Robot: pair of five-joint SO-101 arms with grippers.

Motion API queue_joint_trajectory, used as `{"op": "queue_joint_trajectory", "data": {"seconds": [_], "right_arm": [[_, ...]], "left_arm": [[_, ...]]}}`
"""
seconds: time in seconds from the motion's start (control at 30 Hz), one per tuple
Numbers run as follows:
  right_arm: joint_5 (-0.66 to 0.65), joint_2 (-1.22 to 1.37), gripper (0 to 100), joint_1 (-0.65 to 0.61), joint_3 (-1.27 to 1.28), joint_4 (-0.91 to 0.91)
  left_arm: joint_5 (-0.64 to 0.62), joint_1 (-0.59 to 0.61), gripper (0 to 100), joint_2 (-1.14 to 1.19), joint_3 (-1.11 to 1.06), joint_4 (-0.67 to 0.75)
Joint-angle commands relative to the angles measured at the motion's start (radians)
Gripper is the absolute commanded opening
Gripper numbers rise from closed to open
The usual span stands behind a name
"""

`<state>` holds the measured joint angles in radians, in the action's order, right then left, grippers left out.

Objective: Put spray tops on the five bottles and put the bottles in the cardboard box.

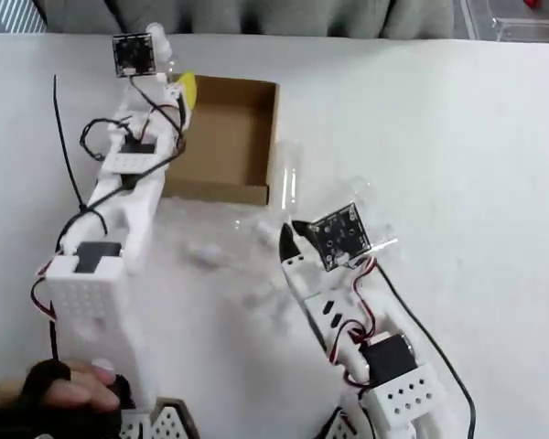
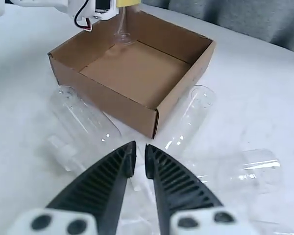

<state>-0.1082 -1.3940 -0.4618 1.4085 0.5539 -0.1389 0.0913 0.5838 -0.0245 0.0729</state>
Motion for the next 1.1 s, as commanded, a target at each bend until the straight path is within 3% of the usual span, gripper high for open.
{"op": "queue_joint_trajectory", "data": {"seconds": [0.0,0.67,1.07], "right_arm": [[-0.014,-0.008,1.5,0.008,-0.008,-0.008],[-0.014,-0.008,1.5,0.005,-0.008,-0.008],[-0.014,-0.013,1.5,0.004,-0.008,-0.007]], "left_arm": [[0.006,-0.015,4,-0.021,0.068,0.031],[0.006,-0.045,4,-0.018,0.103,0.029],[0.006,-0.038,4,0.143,0.261,-0.046]]}}
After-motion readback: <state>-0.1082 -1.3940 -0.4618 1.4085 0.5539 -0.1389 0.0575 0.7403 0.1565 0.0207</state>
